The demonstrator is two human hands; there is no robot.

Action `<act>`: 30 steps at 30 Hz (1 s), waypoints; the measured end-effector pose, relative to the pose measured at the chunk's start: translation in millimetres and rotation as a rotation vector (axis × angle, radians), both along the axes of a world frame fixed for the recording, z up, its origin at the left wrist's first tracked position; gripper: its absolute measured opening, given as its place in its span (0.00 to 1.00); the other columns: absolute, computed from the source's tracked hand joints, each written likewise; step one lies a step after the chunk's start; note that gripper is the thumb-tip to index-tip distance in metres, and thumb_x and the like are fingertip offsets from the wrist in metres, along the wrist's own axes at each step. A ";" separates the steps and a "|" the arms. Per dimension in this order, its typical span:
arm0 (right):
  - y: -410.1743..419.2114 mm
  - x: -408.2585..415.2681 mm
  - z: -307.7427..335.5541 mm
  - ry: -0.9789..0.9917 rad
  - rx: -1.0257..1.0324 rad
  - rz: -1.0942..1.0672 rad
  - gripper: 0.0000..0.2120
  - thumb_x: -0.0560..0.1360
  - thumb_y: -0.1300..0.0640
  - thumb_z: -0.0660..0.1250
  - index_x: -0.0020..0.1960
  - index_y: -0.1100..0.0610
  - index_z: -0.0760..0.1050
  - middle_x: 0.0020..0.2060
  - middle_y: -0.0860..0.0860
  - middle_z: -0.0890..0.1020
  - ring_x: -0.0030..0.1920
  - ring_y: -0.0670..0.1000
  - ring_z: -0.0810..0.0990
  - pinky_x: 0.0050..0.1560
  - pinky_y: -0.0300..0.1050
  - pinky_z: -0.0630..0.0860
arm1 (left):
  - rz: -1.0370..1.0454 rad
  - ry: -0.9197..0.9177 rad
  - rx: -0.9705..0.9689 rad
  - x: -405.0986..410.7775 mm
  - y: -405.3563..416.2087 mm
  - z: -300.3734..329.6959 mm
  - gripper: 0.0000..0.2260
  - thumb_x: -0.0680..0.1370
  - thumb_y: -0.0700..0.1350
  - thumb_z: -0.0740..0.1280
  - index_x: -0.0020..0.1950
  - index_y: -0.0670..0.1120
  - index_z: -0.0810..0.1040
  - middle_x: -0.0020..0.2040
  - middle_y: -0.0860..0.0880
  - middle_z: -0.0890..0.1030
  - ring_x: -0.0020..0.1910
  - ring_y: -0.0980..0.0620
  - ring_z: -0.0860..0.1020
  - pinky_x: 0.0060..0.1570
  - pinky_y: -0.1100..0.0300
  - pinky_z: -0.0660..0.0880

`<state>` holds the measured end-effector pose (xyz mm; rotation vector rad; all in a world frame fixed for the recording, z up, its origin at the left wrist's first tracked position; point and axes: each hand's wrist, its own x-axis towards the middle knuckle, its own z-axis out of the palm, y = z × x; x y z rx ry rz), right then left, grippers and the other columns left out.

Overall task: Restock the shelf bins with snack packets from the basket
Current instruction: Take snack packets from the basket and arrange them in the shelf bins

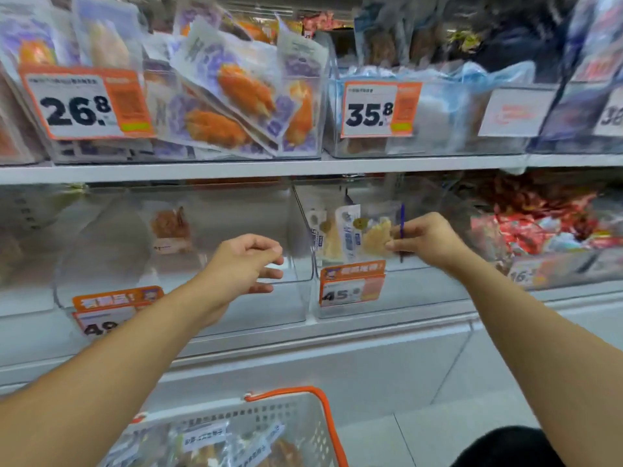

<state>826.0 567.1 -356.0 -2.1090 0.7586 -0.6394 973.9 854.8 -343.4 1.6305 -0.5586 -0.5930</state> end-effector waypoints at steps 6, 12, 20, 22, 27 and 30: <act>1.3 56.8 -13.3 0.286 -0.087 0.007 0.07 0.67 0.59 0.81 0.40 0.61 0.85 0.37 0.57 0.86 0.38 0.52 0.84 0.45 0.48 0.84 | 0.029 -0.010 0.017 1.8 -9.5 -3.8 0.05 0.81 0.45 0.66 0.53 0.45 0.79 0.50 0.45 0.83 0.41 0.52 0.83 0.31 0.60 0.79; 4.4 80.1 -22.1 0.475 -0.234 -0.063 0.14 0.69 0.53 0.79 0.45 0.59 0.77 0.42 0.56 0.81 0.42 0.56 0.80 0.43 0.48 0.78 | 0.037 -0.027 0.035 3.5 -8.1 -5.5 0.05 0.80 0.46 0.67 0.52 0.46 0.79 0.50 0.45 0.84 0.41 0.51 0.83 0.31 0.60 0.79; 8.3 84.0 -27.5 0.456 -0.177 -0.137 0.18 0.68 0.53 0.80 0.48 0.59 0.75 0.44 0.56 0.80 0.45 0.58 0.80 0.46 0.50 0.79 | 0.019 -0.034 0.044 1.3 -6.3 -3.3 0.06 0.80 0.46 0.67 0.53 0.45 0.79 0.50 0.45 0.84 0.40 0.52 0.83 0.32 0.61 0.79; 7.5 82.9 -28.5 0.466 -0.149 -0.146 0.19 0.67 0.52 0.81 0.47 0.60 0.76 0.42 0.56 0.80 0.44 0.57 0.81 0.43 0.49 0.78 | 0.023 -0.027 0.050 2.3 -4.9 -3.7 0.05 0.80 0.46 0.67 0.53 0.46 0.80 0.50 0.46 0.84 0.40 0.52 0.83 0.33 0.60 0.79; 5.3 79.1 -24.7 0.514 -0.139 -0.163 0.18 0.65 0.50 0.82 0.41 0.60 0.78 0.36 0.54 0.81 0.33 0.52 0.79 0.32 0.43 0.75 | 0.028 -0.036 0.051 8.7 0.3 -4.1 0.04 0.80 0.45 0.67 0.52 0.47 0.80 0.49 0.46 0.84 0.40 0.52 0.83 0.33 0.60 0.78; 4.2 69.9 -11.4 0.511 -0.138 -0.218 0.13 0.68 0.56 0.80 0.43 0.62 0.78 0.39 0.57 0.84 0.33 0.54 0.83 0.36 0.48 0.83 | 0.027 -0.068 0.059 11.3 6.8 -3.4 0.04 0.80 0.45 0.67 0.51 0.46 0.80 0.46 0.47 0.84 0.38 0.53 0.82 0.33 0.61 0.78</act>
